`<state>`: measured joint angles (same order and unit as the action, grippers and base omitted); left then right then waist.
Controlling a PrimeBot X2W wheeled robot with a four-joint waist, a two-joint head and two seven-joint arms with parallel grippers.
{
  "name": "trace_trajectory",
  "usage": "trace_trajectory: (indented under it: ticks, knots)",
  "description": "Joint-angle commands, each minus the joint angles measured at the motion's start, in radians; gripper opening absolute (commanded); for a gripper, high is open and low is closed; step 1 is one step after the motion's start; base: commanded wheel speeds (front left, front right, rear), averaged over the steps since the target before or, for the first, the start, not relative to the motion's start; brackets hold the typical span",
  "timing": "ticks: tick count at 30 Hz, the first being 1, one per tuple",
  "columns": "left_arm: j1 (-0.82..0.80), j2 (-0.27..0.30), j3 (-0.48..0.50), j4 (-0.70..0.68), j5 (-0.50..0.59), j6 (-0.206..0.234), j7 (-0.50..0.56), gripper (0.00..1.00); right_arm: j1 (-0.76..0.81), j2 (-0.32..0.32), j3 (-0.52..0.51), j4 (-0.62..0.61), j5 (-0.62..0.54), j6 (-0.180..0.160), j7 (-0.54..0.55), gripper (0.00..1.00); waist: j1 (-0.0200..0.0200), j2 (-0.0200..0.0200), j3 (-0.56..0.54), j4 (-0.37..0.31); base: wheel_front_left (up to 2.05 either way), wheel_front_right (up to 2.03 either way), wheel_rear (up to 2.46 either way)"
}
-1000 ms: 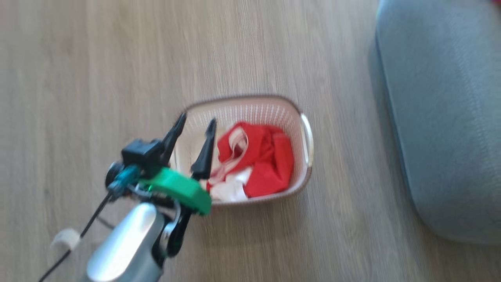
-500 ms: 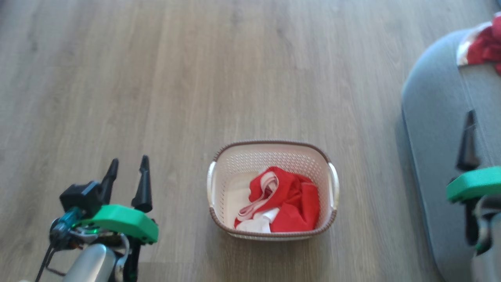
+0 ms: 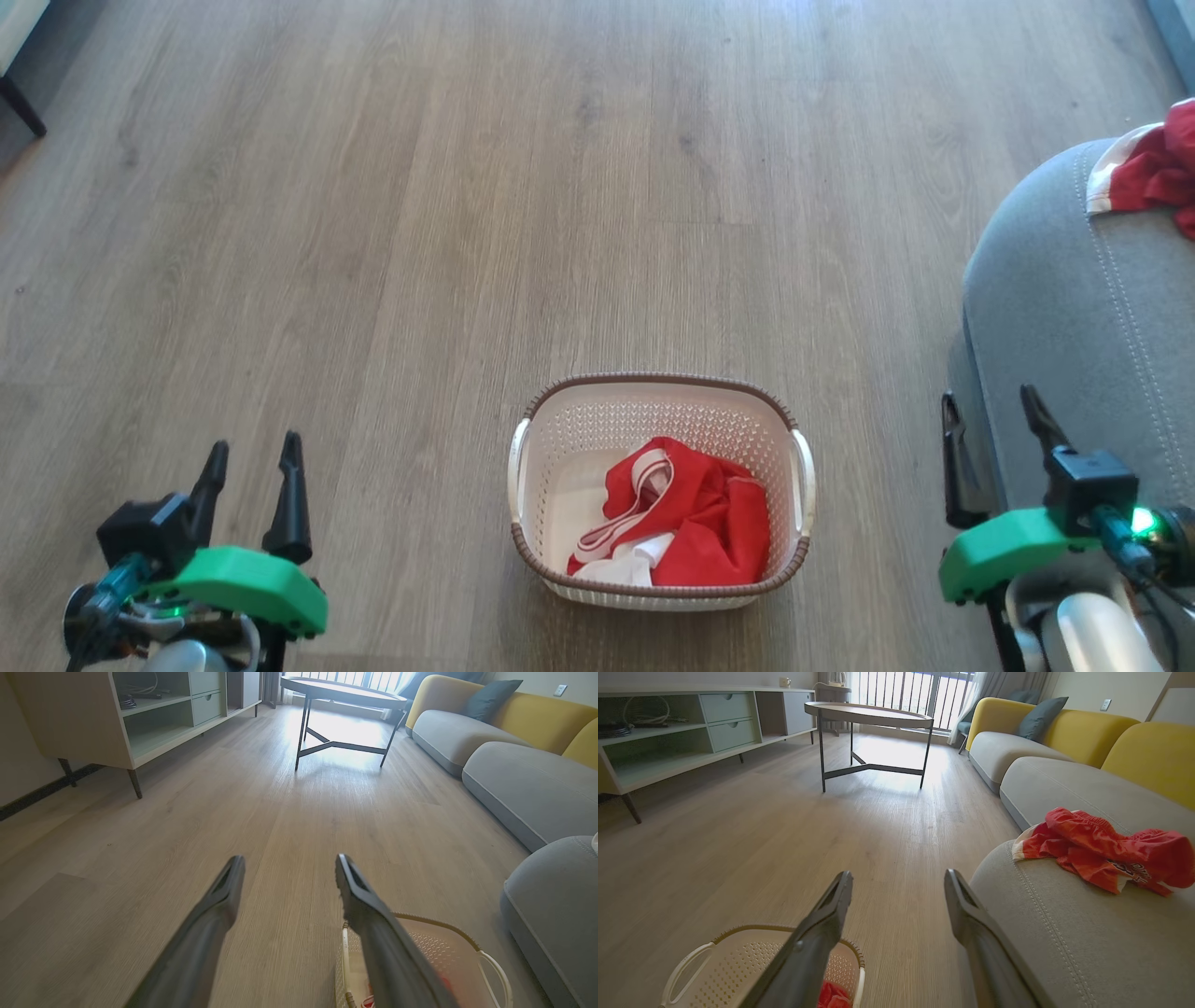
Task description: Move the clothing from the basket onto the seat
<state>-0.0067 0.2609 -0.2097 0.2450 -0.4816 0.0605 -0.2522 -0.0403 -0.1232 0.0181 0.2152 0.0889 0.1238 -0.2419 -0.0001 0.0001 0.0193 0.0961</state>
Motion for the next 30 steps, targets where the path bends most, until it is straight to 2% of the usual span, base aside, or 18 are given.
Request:
trace_trajectory:
  ticks: [1,8,16,22,30]
  knots:
    - [-0.042,0.010,0.047,-0.026,0.008,-0.003,-0.009,1.00,-0.021,-0.005,0.021,-0.028,-0.007,0.007,-0.016,1.00,0.0001,-0.0001,0.001,-0.001,0.00,0.00,0.00]
    - [-0.041,-0.027,0.106,-0.022,0.055,-0.041,-0.009,1.00,-0.028,0.007,0.015,-0.025,-0.013,0.007,-0.019,1.00,0.0001,-0.0001,0.018,-0.003,0.00,0.00,0.00]
    - [-0.072,-0.062,0.132,-0.032,0.092,-0.070,-0.009,1.00,-0.056,0.007,-0.006,-0.053,-0.017,0.007,-0.020,1.00,0.0001,-0.0001,0.073,-0.003,0.00,0.00,0.00]
    - [-0.143,-0.083,0.100,-0.042,0.116,-0.096,-0.009,1.00,-0.114,-0.002,-0.048,-0.111,-0.019,0.007,-0.020,1.00,0.0001,-0.0001,0.205,-0.003,0.00,0.00,0.00]
    - [-0.327,-0.132,0.003,-0.039,0.156,-0.118,0.014,1.00,-0.232,-0.008,-0.105,-0.220,-0.017,0.007,-0.020,1.00,0.0001,-0.0001,0.449,-0.015,0.00,0.00,0.00]
